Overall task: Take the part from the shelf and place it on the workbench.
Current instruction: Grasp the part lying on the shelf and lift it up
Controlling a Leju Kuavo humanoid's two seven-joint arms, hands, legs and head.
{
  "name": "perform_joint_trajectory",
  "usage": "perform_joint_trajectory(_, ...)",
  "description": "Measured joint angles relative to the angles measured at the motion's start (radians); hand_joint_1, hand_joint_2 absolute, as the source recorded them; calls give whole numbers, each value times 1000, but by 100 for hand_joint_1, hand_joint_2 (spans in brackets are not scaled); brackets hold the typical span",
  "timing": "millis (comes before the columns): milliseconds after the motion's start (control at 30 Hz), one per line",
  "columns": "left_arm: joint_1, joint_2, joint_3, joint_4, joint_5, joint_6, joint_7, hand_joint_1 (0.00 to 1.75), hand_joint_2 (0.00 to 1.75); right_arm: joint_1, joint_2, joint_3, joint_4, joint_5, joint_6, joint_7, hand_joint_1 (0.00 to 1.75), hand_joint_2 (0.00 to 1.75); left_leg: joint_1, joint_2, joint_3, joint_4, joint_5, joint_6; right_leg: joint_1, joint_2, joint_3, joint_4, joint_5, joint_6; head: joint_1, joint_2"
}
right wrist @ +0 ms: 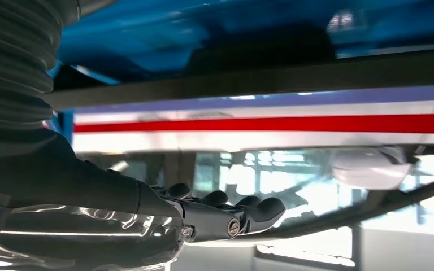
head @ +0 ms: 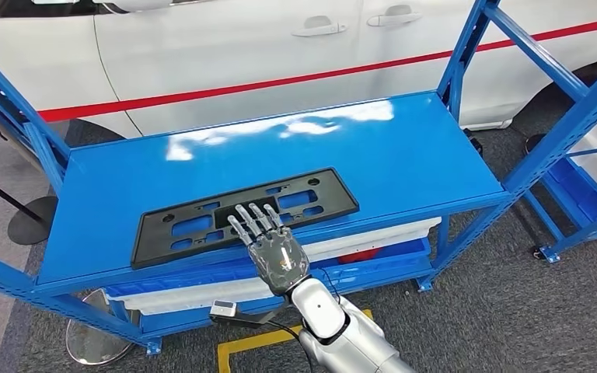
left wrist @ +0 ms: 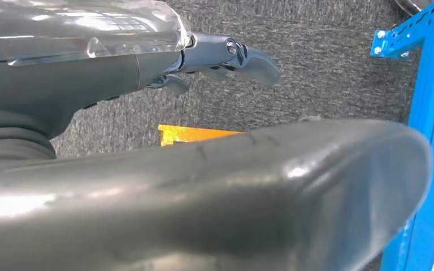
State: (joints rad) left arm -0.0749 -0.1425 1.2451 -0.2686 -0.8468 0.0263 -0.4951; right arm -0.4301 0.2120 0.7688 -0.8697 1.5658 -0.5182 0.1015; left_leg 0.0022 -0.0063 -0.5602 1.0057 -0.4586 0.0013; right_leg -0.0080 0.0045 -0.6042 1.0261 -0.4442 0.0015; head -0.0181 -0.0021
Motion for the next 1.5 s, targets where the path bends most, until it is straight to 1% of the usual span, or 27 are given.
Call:
perform_joint_trajectory(100, 0, 0, 0, 0, 0, 0, 0, 0, 0, -3, 6, -4, 11, -1, -1, 0, 0, 175, 4, 1, -6, 20, -19, -15, -3, 0, 3, -4, 0, -17, -1, 0)
perform_joint_trajectory(133, 0, 0, 0, 0, 0, 0, 0, 0, 0, -4, 9, -5, 14, -1, 0, 0, 0, 175, 6, 1, -23, 58, -42, -19, -5, 0, 5, -6, 0, -23, -1, 0)
perform_joint_trajectory(200, 0, 0, 0, 0, 0, 0, 0, 0, 0, -7, 14, -5, 21, -1, 0, 0, 0, 175, 9, 2, -84, 185, -102, -26, -5, -2, 8, -6, -3, -29, -2, 0)
perform_joint_trajectory(267, 2, 0, 0, 0, 0, 0, 1, 0, 0, -7, 15, -5, 29, -1, 0, 0, 0, 175, 10, 2, -140, 287, -129, -29, -3, -2, 9, -5, -6, -32, -2, 0)
perform_joint_trajectory(300, 3, 0, 0, 0, 0, 0, 1, 0, 0, -7, 15, -5, 33, -1, 1, 0, 0, 175, 10, 2, -144, 284, -112, -28, -3, -1, 10, -4, -8, -31, -2, 0)
perform_joint_trajectory(333, 3, 0, 0, 0, 0, 0, 1, 0, 0, -7, 16, -5, 36, -1, 1, 0, 0, 175, 10, 2, -128, 243, -79, -26, -3, 0, 14, -3, -10, -30, -2, 0)
perform_joint_trajectory(400, 3, 0, 0, 0, 0, 0, 1, 0, 0, -8, 18, -6, 40, -1, 1, 0, 0, 175, 8, 2, -64, 101, -6, -17, -1, 2, 22, -1, -17, -24, -2, 0)
perform_joint_trajectory(433, 2, 0, 0, 0, 0, 0, 1, 0, 0, -9, 19, -6, 42, -1, 1, 0, 0, 175, 6, 2, -41, 50, 12, -13, 1, 2, 24, -1, -20, -19, -2, 0)
perform_joint_trajectory(467, 1, 0, 0, 0, 0, 0, 1, 0, 0, -11, 19, -6, 44, -1, 1, 0, 0, 175, 3, 1, -27, 20, 17, -9, 2, 2, 25, -1, -21, -14, -1, 0)
perform_joint_trajectory(567, 2, 0, 0, 1, 0, -2, 1, 0, 0, -13, 22, -6, 50, -1, 2, 0, 0, 175, 2, 0, -21, 6, 15, 4, 1, 2, 27, -3, -24, 2, -1, 0)
perform_joint_trajectory(633, 2, -1, 0, 1, 0, -2, 1, 0, 0, -17, 25, -7, 53, -1, 2, 0, 0, 175, 8, 1, -14, -3, 17, 16, 1, 1, 10, 39, -51, 11, 0, 0)
perform_joint_trajectory(733, 1, -2, 0, 1, 0, -3, 1, 0, 0, -20, 26, -7, 60, -1, 2, 0, 0, 175, 8, 1, -8, -6, 14, 26, 1, 0, -90, 224, -130, 18, 1, 0)
perform_joint_trajectory(767, 1, -2, 0, 1, -1, -3, 1, 0, 0, -20, 26, -7, 65, -2, 2, 0, 0, 175, 7, 1, -6, -5, 12, 28, 1, 0, -120, 270, -137, 19, 1, 0)
perform_joint_trajectory(800, 1, -2, 0, 1, -2, -3, 2, 0, 0, -20, 26, -7, 69, -2, 1, 0, 0, 175, 6, 0, -3, -5, 9, 28, 1, 0, -133, 279, -123, 17, 1, 0)
perform_joint_trajectory(833, 2, -2, 0, 1, -3, -3, 2, 0, 0, -21, 26, -8, 73, -4, 0, 0, 0, 175, 5, -1, 3, -5, 5, 28, 2, 0, -124, 247, -90, 14, 1, 0)
perform_joint_trajectory(900, 2, -3, 0, 2, -7, -4, 2, 0, 0, -26, 28, -10, 78, -6, 0, 0, 0, 175, 2, -3, 16, -5, -5, 25, 5, 0, -64, 109, -10, 2, 1, 0)
perform_joint_trajectory(967, 0, -4, 0, 4, -11, -5, 3, 0, 0, -36, 32, -13, 83, -9, 3, 2, 0, 175, 0, -3, 20, -3, -13, 18, 11, 0, -20, 9, 24, -8, -2, 0)
perform_joint_trajectory(1033, 0, -4, 0, 5, -18, -5, 5, 0, 0, -46, 35, -16, 88, -13, 13, 9, 0, 175, 0, -2, 20, -4, -17, 7, 15, 1, -14, -7, 20, -13, -5, 0)
perform_joint_trajectory(1133, -1, -3, 0, 5, -34, 0, 3, 0, 0, -71, 44, -29, 100, -20, 31, 25, 0, 175, 1, -1, 15, 19, -39, -10, 6, 2, -2, -21, 21, -26, -7, 0)
perform_joint_trajectory(1167, -1, -2, 0, 5, -38, 2, 1, 0, 0, -82, 48, -34, 104, -22, 36, 30, 0, 175, 2, -1, -4, 61, -61, -15, 3, 1, 3, -25, 21, -29, -8, 0)
perform_joint_trajectory(1233, -1, -2, -1, 5, -43, 3, 0, 0, 0, -98, 53, -39, 114, -24, 43, 36, 0, 175, 8, 0, -74, 197, -118, -25, 2, -1, 8, -26, 17, -35, -11, 0)
perform_joint_trajectory(1267, 0, -2, -1, 6, -43, 3, 0, 0, 0, -101, 54, -41, 119, -25, 46, 38, 0, 175, 10, 0, -108, 255, -134, -29, 2, -2, 9, -26, 15, -35, -10, 0)
perform_joint_trajectory(1300, 1, -2, -1, 6, -45, 3, 0, 0, 0, -103, 55, -44, 125, -28, 49, 40, 0, 175, 12, 0, -130, 283, -131, -32, 2, -1, 11, -25, 12, -35, -10, 0)
perform_joint_trajectory(1333, 2, -1, -1, 6, -48, 2, 0, 0, 0, -107, 57, -49, 131, -32, 53, 42, 0, 175, 14, 0, -131, 268, -105, -34, 2, -1, 14, -23, 10, -34, -10, 0)
perform_joint_trajectory(1367, 2, 0, -1, 6, -52, 1, 1, 0, 0, -113, 61, -53, 137, -37, 58, 45, 0, 175, 16, 1, -115, 220, -67, -35, 2, 1, 17, -22, 6, -33, -10, 0)
perform_joint_trajectory(1433, 1, 3, -2, 6, -60, 0, 3, 0, 0, -136, 70, -62, 154, -45, 76, 51, 84, 175, 16, 2, -60, 80, 7, -30, 3, 3, 22, -17, -1, -26, -10, 0)
perform_joint_trajectory(1500, -1, 5, -3, 7, -69, -1, 8, 0, 0, -167, 80, -71, 177, -51, 105, 56, 171, 175, 12, 2, -30, 8, 29, -20, 6, 5, 21, -13, -4, -16, -10, 0)
